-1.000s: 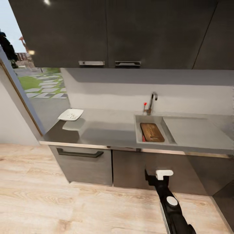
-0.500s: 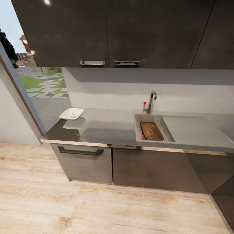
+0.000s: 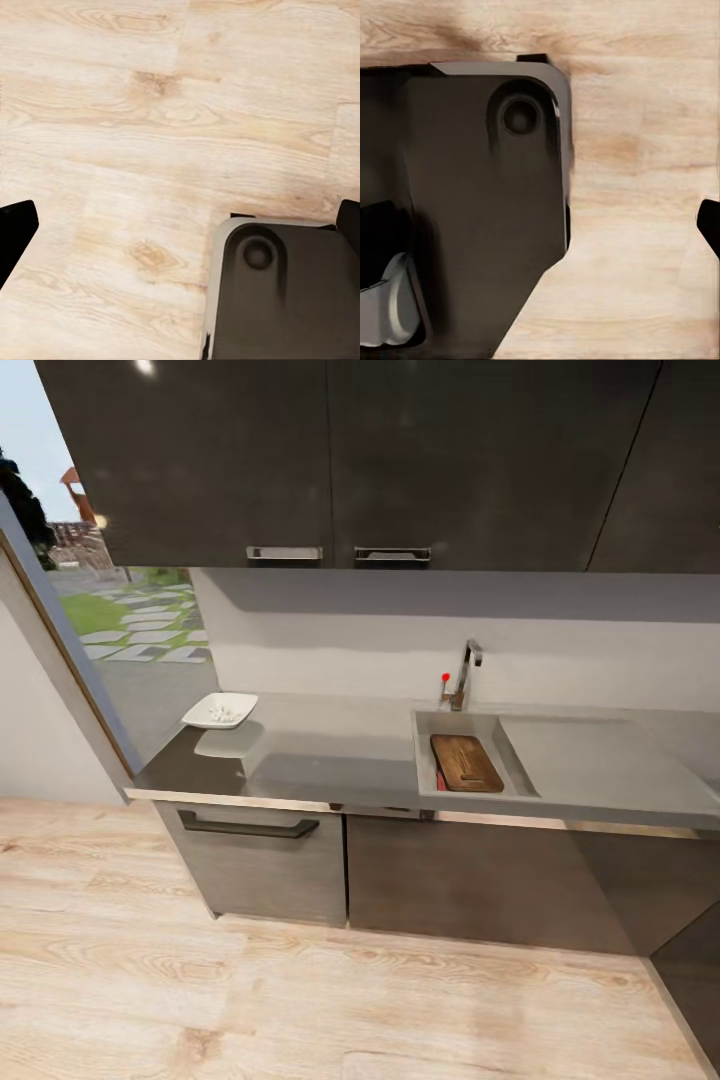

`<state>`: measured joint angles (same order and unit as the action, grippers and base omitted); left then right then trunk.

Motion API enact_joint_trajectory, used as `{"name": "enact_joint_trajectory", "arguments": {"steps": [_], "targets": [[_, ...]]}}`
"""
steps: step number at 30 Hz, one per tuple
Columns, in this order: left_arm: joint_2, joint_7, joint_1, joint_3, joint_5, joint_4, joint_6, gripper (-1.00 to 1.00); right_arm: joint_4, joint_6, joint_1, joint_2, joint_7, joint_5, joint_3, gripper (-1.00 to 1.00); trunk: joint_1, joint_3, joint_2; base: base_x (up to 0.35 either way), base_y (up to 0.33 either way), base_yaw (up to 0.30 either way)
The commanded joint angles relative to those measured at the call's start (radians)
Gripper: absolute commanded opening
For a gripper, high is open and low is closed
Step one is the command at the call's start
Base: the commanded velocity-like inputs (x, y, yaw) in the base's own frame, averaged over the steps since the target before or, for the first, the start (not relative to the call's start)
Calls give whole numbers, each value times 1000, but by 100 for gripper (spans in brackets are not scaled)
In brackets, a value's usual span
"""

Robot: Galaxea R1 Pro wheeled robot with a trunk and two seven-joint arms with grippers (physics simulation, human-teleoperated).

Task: In the kitchen, take the Vidalia onion out of the sink, dice it on the chopping board with the paring knife, put the diced onion into the bowl on the countertop, then place both the paring knife and the chopping board into the sink.

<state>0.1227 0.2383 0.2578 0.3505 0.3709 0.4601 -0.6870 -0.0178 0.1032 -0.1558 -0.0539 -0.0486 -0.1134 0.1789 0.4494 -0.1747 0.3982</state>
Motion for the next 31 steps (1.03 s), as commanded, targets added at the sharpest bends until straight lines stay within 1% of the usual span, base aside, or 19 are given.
{"name": "enact_joint_trajectory", "arguments": {"steps": [1,5,10,16,19,22,23,26,27,28,31], "targets": [[1,8,0,8,5,-3,-1,100,1,-16,-1,-4,-2,-9,9,100,1,-2,2,0,0,0],[3,10,0,7,5,-21,0,100,1,-67,-1,-23,19,-8,8,100,1,-2,2,0,0,0],[2,10,0,7,5,-42,0,100,0,-84,-1,-23,66,-8,7,100,1,-2,2,0,0,0],[0,7,0,7,6,-106,-2,100,-2,-78,-1,-22,77,-9,8,100,1,-2,2,0,0,0],[1,6,0,8,6,-147,-2,100,-2,-45,-1,-7,77,-6,9,100,1,-2,2,0,0,0],[0,4,0,8,7,-194,-2,100,-2,16,-1,24,76,-6,9,100,1,-2,2,0,0,0],[0,4,0,9,7,-214,-1,100,-2,48,-1,33,76,-6,8,100,1,-2,2,0,0,0],[0,4,0,11,8,-287,0,100,-2,111,-1,39,76,-6,9,100,1,-2,2,0,0,0],[-1,4,0,11,8,-345,0,100,-2,131,-1,39,76,-8,9,100,1,-2,2,0,0,0],[-1,5,0,11,9,-366,0,100,-2,136,-1,39,76,-8,9,100,1,-2,2,0,0,0],[-2,4,0,11,9,-388,0,100,-2,141,-1,39,76,-7,8,100,1,-2,2,0,0,0]]}}
